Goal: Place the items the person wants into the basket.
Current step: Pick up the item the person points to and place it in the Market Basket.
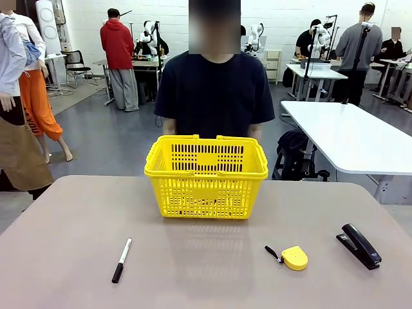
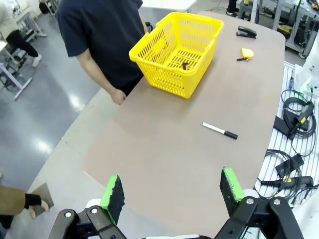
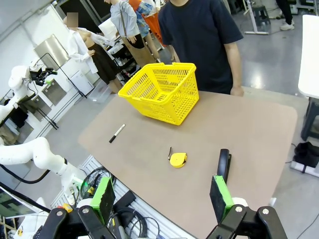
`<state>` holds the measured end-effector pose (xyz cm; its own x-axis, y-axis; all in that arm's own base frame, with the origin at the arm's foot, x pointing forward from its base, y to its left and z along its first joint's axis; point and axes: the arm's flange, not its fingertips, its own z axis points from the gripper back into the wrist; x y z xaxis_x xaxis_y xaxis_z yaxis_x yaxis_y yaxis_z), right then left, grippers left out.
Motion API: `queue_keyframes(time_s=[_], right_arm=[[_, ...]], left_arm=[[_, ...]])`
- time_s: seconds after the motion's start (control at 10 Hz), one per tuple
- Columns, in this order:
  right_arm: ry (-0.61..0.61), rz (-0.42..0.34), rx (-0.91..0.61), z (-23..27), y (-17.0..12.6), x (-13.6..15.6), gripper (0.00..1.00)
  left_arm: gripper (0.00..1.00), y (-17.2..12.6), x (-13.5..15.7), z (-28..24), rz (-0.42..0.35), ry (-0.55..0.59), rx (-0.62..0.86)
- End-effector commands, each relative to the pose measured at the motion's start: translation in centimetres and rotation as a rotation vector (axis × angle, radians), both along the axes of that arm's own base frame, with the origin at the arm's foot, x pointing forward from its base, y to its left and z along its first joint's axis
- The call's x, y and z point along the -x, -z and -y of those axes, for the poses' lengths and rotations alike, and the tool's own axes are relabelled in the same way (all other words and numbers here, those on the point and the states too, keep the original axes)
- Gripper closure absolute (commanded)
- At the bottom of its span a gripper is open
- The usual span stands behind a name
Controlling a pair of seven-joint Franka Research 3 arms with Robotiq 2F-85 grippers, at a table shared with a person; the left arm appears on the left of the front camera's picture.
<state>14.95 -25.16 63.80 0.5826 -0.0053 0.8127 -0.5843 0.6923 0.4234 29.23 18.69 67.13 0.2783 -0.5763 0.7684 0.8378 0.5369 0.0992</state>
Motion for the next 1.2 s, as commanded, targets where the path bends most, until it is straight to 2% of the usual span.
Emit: queue_keyframes(time_s=[0.0, 0.2, 0.4, 0.6, 0.7, 1.1], right_arm=[[-0.012, 0.02, -0.011, -0.1, -0.1, -0.2, 0.0], [-0.012, 0.02, -0.011, -0.1, -0.1, -0.2, 0.0], [-0.012, 0.02, -0.011, -0.1, -0.1, -0.2, 0.0], [-0.012, 0.02, -0.011, -0.1, -0.1, -0.2, 0.0], [-0.012, 0.02, -0.011, -0.1, -0.1, -0.2, 0.0], [-0.012, 0.02, -0.011, -0.1, -0.1, -0.2, 0.0]], left_arm=[[0.0, 0.5, 0.2, 1.0, 0.095, 0.046, 0.062], [0.0, 0.4, 0.1, 2.5, 0.143, 0.068, 0.139], [0.0, 0.3, -0.4, 3.5, 0.134, 0.061, 0.158], [0.0, 0.3, -0.9, 4.4, 0.092, 0.032, 0.163], [0.0, -0.2, -0.4, 3.5, 0.11, 0.069, 0.168], [0.0, -0.2, -0.4, 3.5, 0.11, 0.069, 0.168]])
